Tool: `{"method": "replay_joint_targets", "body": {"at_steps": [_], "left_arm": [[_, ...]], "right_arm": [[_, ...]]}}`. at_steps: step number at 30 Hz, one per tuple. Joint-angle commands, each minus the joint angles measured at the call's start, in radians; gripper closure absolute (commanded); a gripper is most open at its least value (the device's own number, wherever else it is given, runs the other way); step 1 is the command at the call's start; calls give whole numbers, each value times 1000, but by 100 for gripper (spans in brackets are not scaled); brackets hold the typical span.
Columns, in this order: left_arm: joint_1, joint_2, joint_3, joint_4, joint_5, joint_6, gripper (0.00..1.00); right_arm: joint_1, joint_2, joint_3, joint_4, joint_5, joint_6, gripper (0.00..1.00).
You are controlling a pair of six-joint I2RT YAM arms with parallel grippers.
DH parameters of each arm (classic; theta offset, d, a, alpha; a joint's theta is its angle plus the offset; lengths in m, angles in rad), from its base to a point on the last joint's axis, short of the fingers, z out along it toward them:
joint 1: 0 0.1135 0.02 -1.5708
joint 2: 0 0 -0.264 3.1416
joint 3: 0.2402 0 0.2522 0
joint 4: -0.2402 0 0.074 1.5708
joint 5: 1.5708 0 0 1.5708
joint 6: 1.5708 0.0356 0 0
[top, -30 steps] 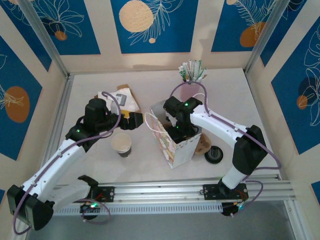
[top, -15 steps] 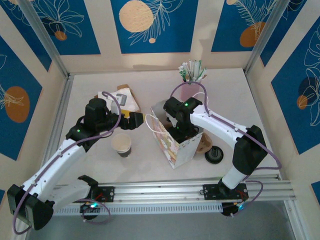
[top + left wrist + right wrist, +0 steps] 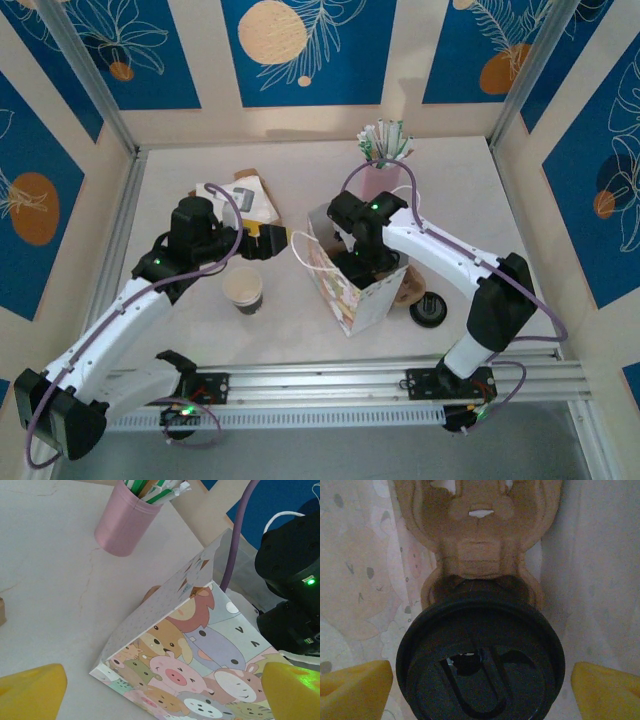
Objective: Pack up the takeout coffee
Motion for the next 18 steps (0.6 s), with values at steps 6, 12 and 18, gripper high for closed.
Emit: {"method": "replay_joint_targets", "body": {"at_steps": [6, 12, 18], "left_arm": [[-16, -10, 28, 17, 9, 26, 0], [-17, -17, 30, 11, 8, 28, 0], [-17, -15, 30, 14, 10, 29, 0]], "right_arm": [[16, -35, 54, -59, 16, 21, 7], [19, -42, 74, -70, 22, 24, 7], [23, -48, 87, -84, 30, 27, 7]]}}
